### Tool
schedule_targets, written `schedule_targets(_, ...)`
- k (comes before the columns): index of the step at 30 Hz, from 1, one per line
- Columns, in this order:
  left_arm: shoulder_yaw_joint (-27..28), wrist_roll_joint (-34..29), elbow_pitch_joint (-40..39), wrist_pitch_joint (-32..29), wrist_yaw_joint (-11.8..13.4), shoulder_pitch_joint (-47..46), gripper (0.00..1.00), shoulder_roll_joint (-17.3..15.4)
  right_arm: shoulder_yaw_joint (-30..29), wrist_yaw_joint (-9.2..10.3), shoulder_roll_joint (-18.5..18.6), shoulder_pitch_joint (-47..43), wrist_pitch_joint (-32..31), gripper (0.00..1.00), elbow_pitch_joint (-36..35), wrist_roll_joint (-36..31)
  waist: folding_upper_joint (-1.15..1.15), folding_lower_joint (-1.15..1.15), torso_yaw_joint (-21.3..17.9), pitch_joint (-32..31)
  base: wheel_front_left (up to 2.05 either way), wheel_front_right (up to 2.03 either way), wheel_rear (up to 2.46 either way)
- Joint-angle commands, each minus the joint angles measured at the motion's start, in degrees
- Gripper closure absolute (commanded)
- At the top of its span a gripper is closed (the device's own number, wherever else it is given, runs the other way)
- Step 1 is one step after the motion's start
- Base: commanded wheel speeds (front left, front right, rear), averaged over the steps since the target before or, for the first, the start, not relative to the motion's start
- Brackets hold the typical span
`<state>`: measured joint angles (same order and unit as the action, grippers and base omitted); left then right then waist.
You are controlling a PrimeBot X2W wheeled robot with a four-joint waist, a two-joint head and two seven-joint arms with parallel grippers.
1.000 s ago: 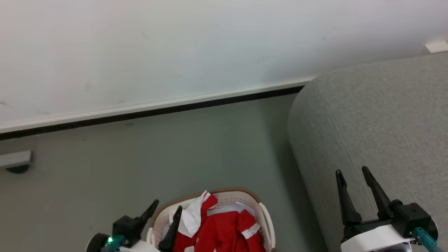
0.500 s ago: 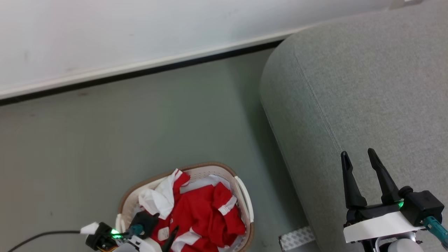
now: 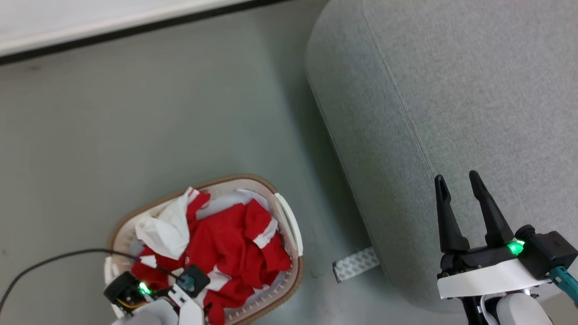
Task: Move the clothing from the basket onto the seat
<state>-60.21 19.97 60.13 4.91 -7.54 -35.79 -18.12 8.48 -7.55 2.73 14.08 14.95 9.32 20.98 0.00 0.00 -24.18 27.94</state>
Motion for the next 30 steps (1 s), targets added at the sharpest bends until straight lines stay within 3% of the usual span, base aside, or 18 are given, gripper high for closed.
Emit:
schedule_targets(1,-0.74,1.35,0.72,-1.12,0.05,-1.30,0.00,-0.69,0.25,0.12,0.04,0.54,0.12,0.00,-0.29,0.45,0.00,0.00,-1.42,2.27,0.00,0.00,0.00)
schedule_targets(11,-5.92,7.02,4.65,-8.43,0.05,-7.12,0.00,-2.05,2.20,0.12,0.05,1.15,0.12,0.00,-1.82,3.53,0.00,0.00,-4.39,8.23,0.00,0.00,0.00)
schedule_targets(26,-11.64,4.60,6.36,-7.17,0.05,-13.12,0.00,-4.14,3.17,0.12,0.04,2.11,0.12,0.00,-3.77,6.22,0.00,0.00,-5.97,14.81,0.00,0.00,0.00)
schedule_targets(27,-11.78,4.56,6.48,-6.95,0.05,-13.20,0.47,-4.11,3.16,0.12,0.04,2.14,0.12,0.00,-3.90,6.12,0.00,0.00,-5.92,14.93,0.00,0.00,0.00)
schedule_targets(29,-11.98,5.17,6.34,-6.04,0.05,-13.24,1.00,-4.03,3.11,0.12,0.04,2.26,0.12,0.00,-4.12,5.91,0.00,0.00,-5.86,15.05,0.00,0.00,0.00)
schedule_targets(30,-12.05,5.51,6.30,-5.61,0.05,-13.33,1.00,-4.01,3.07,0.12,0.04,2.33,0.12,0.00,-4.12,5.82,0.00,0.00,-5.85,15.03,0.00,0.00,0.00)
